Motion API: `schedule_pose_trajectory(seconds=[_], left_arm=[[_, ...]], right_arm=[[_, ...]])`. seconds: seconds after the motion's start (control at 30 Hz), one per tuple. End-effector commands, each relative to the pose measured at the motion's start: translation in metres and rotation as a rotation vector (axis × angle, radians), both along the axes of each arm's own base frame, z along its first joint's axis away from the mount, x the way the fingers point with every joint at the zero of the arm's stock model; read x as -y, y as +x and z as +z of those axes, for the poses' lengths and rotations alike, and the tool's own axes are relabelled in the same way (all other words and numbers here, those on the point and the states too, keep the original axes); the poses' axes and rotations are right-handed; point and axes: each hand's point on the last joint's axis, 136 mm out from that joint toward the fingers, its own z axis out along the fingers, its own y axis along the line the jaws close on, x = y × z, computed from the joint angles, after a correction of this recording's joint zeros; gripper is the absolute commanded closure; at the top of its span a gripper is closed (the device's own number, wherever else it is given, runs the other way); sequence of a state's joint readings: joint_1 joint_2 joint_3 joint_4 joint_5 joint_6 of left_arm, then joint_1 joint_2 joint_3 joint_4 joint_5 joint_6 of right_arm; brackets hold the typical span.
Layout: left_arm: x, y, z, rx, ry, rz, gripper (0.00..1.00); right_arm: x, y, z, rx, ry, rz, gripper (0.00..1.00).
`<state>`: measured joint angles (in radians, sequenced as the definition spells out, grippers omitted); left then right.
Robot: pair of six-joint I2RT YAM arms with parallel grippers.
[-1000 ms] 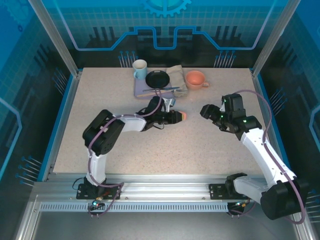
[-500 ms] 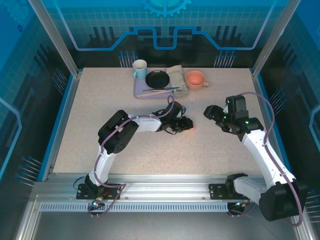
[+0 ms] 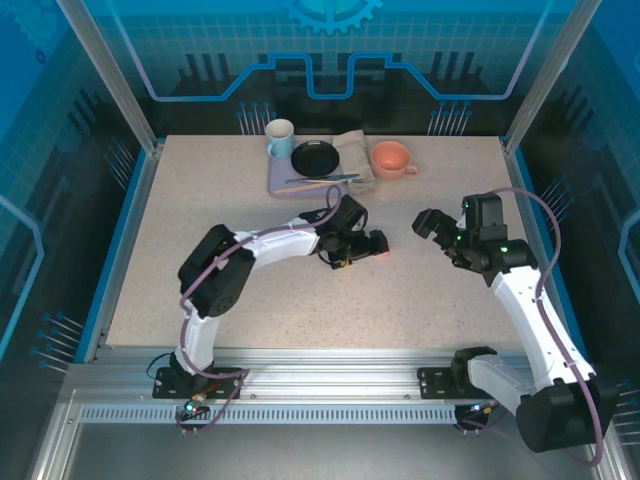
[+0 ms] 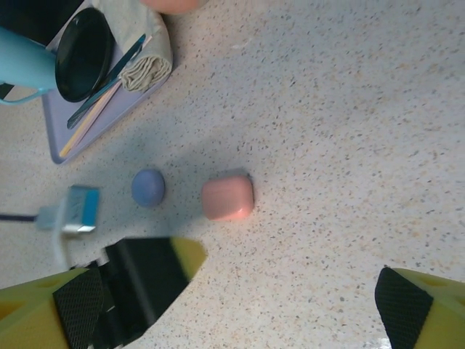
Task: Insert the wireless bluetooth earbuds into the charging case
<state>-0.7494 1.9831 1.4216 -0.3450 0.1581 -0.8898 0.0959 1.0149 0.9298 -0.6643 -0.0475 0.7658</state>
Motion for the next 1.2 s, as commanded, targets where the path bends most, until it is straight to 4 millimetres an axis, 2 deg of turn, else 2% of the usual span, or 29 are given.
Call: schedule_pose_trajectory(seconds=[0.0, 0.07, 0.17, 0.23, 0.3, 0.37, 0.43, 0.53, 0.63, 0.73, 0.8, 0.9, 0.97, 1.0, 1.17], left_arm=[[-0.046, -0.008, 0.068, 0.164, 0.114, -0.004, 0.01], [-0.078, -0.005, 0.106, 0.326, 0.201, 0.006, 0.01], [-0.122, 0.001, 0.151, 0.59, 0.349, -0.022, 0.01], [-0.145, 0.003, 0.167, 0.761, 0.46, -0.063, 0.01], [-0.175, 0.004, 0.183, 0.89, 0.565, -0.05, 0.01], [-0.209, 0.005, 0.184, 0.927, 0.619, -0.022, 0.01], [-0.248, 0.009, 0.179, 0.929, 0.635, 0.047, 0.01], [-0.294, 0.013, 0.161, 0.982, 0.624, 0.131, 0.01], [-0.322, 0.015, 0.143, 1.065, 0.63, 0.198, 0.01], [-0.336, 0.018, 0.116, 1.088, 0.626, 0.22, 0.01], [-0.347, 0.023, 0.096, 1.055, 0.59, 0.259, 0.01], [-0.35, 0.03, 0.064, 1.026, 0.569, 0.26, 0.01], [-0.353, 0.037, 0.048, 1.01, 0.538, 0.257, 0.01], [-0.352, 0.039, 0.045, 1.015, 0.531, 0.246, 0.01], [-0.347, 0.056, 0.02, 0.986, 0.495, 0.186, 0.01]], right_arm=[[0.022, 0.004, 0.02, 0.035, -0.105, -0.028, 0.0], [0.04, 0.014, 0.025, 0.045, -0.214, -0.067, 0.0], [0.072, 0.027, 0.026, 0.104, -0.385, -0.179, 0.0], [0.088, 0.035, 0.025, 0.191, -0.469, -0.245, 0.0], [0.099, 0.039, 0.014, 0.239, -0.544, -0.279, 0.0], [0.104, 0.049, 0.004, 0.254, -0.633, -0.252, 0.0], [0.108, 0.056, -0.01, 0.22, -0.708, -0.224, 0.0], [0.108, 0.069, -0.037, 0.214, -0.788, -0.178, 0.0], [0.099, 0.079, -0.061, 0.259, -0.827, -0.13, 0.0], [0.082, 0.087, -0.076, 0.35, -0.849, -0.051, 0.0], [0.07, 0.091, -0.075, 0.407, -0.826, 0.009, 0.0], [0.049, 0.095, -0.083, 0.523, -0.784, 0.105, 0.0], [0.029, 0.098, -0.1, 0.541, -0.749, 0.24, 0.0], [0.026, 0.102, -0.096, 0.583, -0.758, 0.249, 0.0], [0.027, 0.106, -0.102, 0.529, -0.656, 0.308, 0.0]])
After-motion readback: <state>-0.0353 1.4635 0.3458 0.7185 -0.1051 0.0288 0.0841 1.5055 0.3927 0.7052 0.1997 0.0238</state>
